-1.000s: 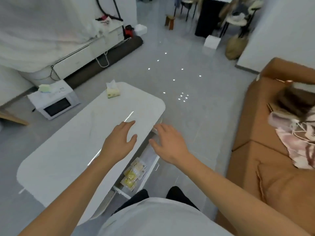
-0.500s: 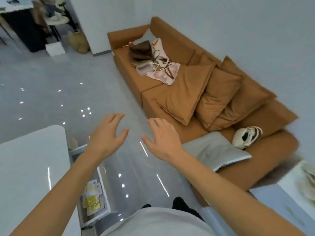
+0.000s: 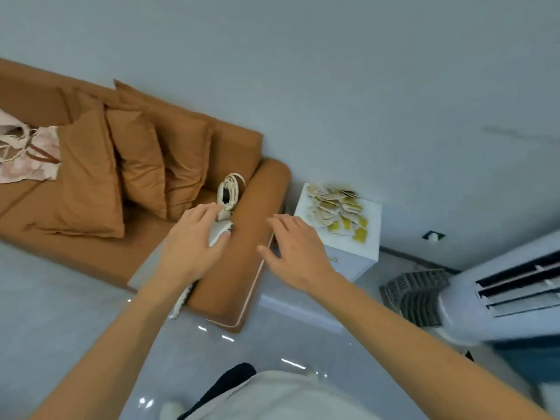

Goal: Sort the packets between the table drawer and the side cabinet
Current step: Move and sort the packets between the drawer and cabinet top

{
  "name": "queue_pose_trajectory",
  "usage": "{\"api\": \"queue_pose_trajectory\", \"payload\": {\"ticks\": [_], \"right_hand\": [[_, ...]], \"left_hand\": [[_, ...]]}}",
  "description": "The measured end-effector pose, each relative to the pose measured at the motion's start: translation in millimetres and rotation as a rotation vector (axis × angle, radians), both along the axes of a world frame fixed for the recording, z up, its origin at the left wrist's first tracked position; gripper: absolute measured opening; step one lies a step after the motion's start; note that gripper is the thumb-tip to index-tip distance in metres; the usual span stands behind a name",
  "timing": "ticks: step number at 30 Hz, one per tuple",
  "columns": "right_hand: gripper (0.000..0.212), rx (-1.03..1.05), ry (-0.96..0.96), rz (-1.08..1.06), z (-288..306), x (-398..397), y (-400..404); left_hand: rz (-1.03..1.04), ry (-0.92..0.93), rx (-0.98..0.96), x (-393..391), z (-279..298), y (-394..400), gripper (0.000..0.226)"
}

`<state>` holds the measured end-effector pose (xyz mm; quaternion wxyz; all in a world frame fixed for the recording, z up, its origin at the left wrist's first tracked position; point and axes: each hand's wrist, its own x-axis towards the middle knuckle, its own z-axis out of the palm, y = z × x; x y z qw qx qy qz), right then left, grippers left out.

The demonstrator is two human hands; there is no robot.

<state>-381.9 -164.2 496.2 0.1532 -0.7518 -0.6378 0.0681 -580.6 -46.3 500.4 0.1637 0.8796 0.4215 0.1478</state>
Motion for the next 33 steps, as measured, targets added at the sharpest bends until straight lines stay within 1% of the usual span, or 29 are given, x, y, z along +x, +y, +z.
{"api": "queue_pose_trajectory", "payload": {"ticks": [3,6,10,13,16,20,24,27,33], "right_hand": [[0.066,-0.052,-0.013,-0.121,-3.4,91.5,-30.7],[0.060,-0.086,-0.008,-0.202,-13.7,156.5,-45.8],[0.058,-0.134,0.044,-0.305,-39.4,230.4,-38.8],[0.057,-0.181,0.097,-0.351,-68.3,278.7,-19.3],[0.055,-0.227,0.137,-0.386,-99.9,329.9,11.2],[0.053,-0.269,0.187,-0.439,-142.1,399.2,65.1],[0.053,-0.293,0.219,-0.435,-195.2,460.6,128.0],[0.056,-0.312,0.253,-0.425,-251.8,500.0,169.1],[0.052,-0.343,0.239,-0.383,-373.9,565.1,234.3]], "left_hand": [[-0.108,0.008,-0.024,92.9,-7.0,-9.1,0.058],[-0.177,0.043,-0.022,158.8,-14.5,-11.1,0.060],[-0.246,0.109,-0.050,239.1,-32.2,4.5,0.062],[-0.255,0.115,-0.118,289.1,-61.1,31.3,0.060],[-0.251,0.145,-0.182,338.4,-98.6,67.8,0.057],[-0.239,0.214,-0.296,400.2,-145.2,125.6,0.059],[-0.205,0.251,-0.356,453.2,-197.3,181.0,0.057],[-0.173,0.279,-0.403,490.3,-251.0,213.2,0.057],[-0.096,0.292,-0.499,553.1,-377.5,259.7,0.060]]}}
